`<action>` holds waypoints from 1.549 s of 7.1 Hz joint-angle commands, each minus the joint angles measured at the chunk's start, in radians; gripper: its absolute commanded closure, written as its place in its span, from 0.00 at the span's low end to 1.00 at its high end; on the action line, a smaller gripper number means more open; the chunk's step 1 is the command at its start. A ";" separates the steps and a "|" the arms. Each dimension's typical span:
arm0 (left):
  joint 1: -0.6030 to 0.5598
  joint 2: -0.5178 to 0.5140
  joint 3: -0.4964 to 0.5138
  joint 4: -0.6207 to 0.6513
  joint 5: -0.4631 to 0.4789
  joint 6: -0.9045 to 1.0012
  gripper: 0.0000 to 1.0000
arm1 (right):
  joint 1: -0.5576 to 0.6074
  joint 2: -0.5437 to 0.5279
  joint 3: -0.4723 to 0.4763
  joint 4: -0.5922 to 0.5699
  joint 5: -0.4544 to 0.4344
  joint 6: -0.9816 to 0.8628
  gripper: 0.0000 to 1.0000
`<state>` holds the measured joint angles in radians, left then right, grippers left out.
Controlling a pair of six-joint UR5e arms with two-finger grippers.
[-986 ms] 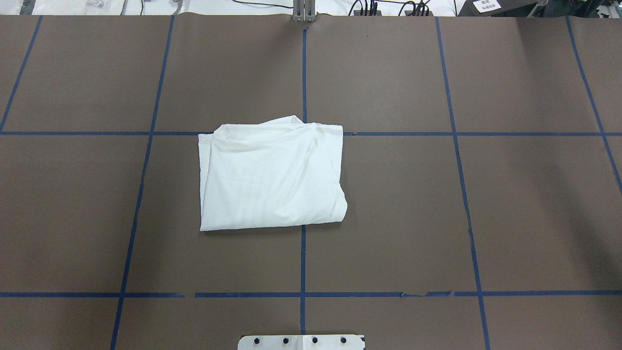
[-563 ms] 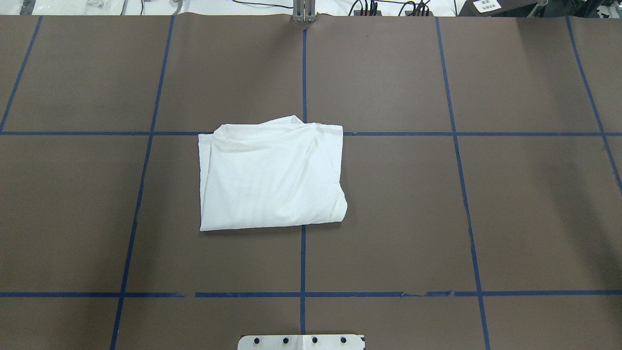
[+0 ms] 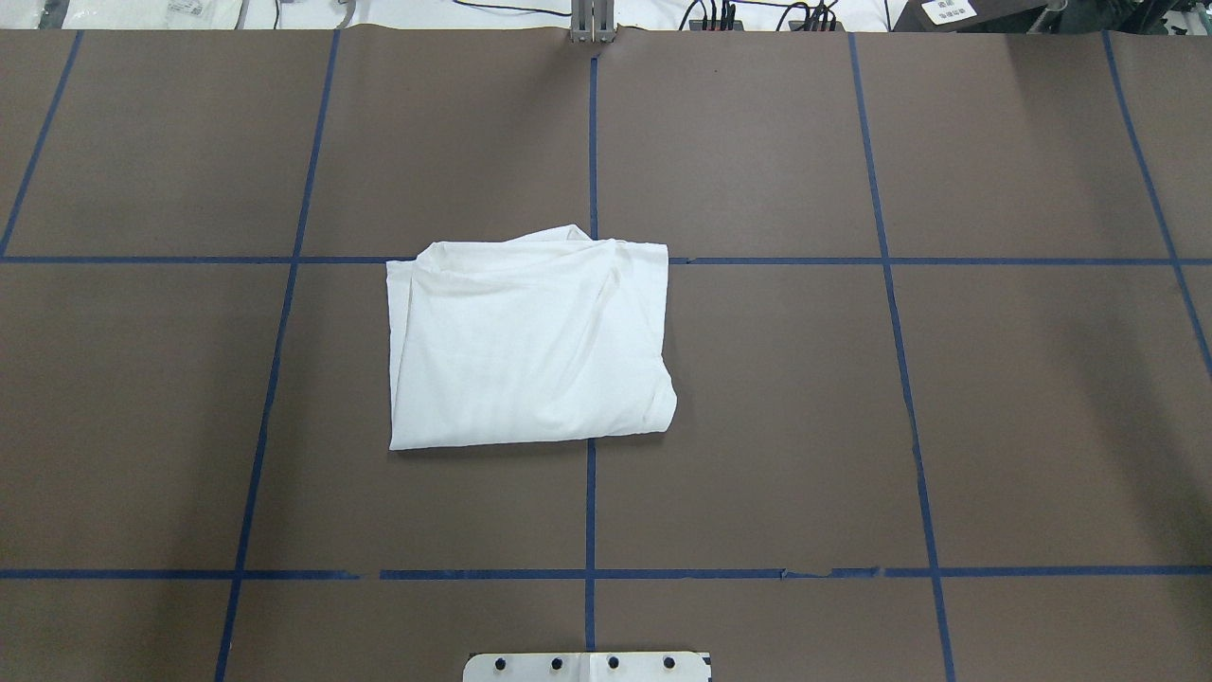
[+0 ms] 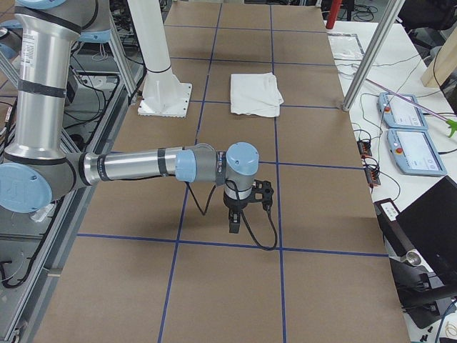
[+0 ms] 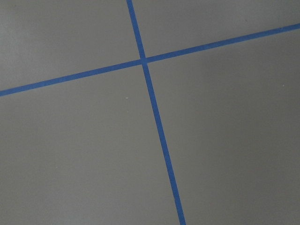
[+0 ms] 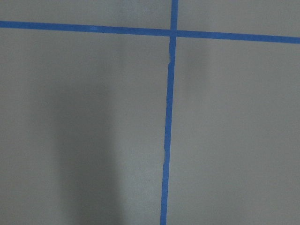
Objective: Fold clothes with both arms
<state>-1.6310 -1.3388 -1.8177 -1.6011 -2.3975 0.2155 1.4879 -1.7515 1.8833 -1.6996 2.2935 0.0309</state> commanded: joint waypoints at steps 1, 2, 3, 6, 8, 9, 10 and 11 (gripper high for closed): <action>0.000 0.000 0.009 -0.003 0.000 0.001 0.00 | 0.006 -0.002 0.000 0.000 0.000 0.001 0.00; 0.000 0.000 0.009 -0.005 0.000 0.001 0.00 | 0.009 -0.002 -0.003 0.000 0.000 0.000 0.00; -0.001 0.000 0.008 -0.005 0.001 0.001 0.00 | 0.011 -0.002 -0.003 0.000 0.000 0.000 0.00; -0.001 0.000 -0.006 -0.005 0.050 0.001 0.00 | 0.012 -0.008 -0.003 0.000 -0.003 0.003 0.00; -0.006 0.000 -0.012 -0.003 0.058 -0.001 0.00 | 0.012 -0.008 -0.004 0.000 -0.003 0.003 0.00; -0.007 0.000 -0.020 -0.003 0.058 -0.001 0.00 | 0.012 -0.008 -0.003 0.000 -0.002 0.004 0.00; -0.007 0.001 -0.022 -0.003 0.058 -0.001 0.00 | 0.012 -0.008 -0.006 0.000 -0.002 0.006 0.00; -0.007 0.001 -0.020 -0.003 0.058 -0.001 0.00 | 0.012 -0.010 -0.007 0.000 -0.002 0.006 0.00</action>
<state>-1.6377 -1.3383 -1.8371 -1.6046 -2.3396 0.2148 1.5002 -1.7599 1.8783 -1.6996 2.2916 0.0361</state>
